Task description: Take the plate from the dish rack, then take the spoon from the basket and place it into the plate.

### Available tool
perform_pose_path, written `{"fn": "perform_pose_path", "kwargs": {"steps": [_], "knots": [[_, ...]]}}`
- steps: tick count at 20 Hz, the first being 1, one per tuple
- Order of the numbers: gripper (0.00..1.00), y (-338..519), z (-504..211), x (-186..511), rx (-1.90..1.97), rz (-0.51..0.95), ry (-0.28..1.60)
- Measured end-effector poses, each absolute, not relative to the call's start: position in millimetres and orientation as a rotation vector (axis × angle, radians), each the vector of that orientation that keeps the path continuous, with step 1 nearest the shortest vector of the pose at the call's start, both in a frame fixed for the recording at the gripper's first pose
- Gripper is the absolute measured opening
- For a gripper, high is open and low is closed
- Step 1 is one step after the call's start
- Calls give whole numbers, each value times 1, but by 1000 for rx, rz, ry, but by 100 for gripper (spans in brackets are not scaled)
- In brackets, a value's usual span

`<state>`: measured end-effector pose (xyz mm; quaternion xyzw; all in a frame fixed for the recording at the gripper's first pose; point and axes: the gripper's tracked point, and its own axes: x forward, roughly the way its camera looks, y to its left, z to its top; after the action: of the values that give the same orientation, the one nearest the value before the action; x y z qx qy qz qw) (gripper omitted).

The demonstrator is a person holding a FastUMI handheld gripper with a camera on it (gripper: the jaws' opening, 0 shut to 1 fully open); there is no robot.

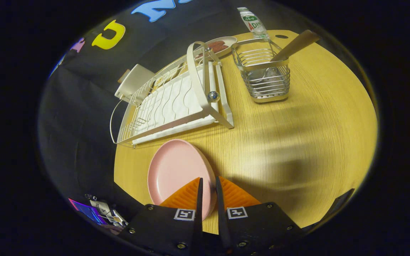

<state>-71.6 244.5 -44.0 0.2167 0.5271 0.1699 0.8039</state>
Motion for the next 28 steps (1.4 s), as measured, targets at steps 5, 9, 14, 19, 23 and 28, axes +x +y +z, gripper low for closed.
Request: {"fn": "perform_pose_path", "kwargs": {"steps": [5, 9, 14, 19, 23, 28], "knots": [[18, 226, -20, -66, 462, 342, 1022], [19, 196, 2, -56, 410, 280, 859], [19, 145, 30, -38, 267, 184, 607], [18, 104, 48, -25, 149, 87, 417], [22, 92, 51, -13, 142, 77, 367], [26, 88, 44, 18, 146, 93, 328]]}}
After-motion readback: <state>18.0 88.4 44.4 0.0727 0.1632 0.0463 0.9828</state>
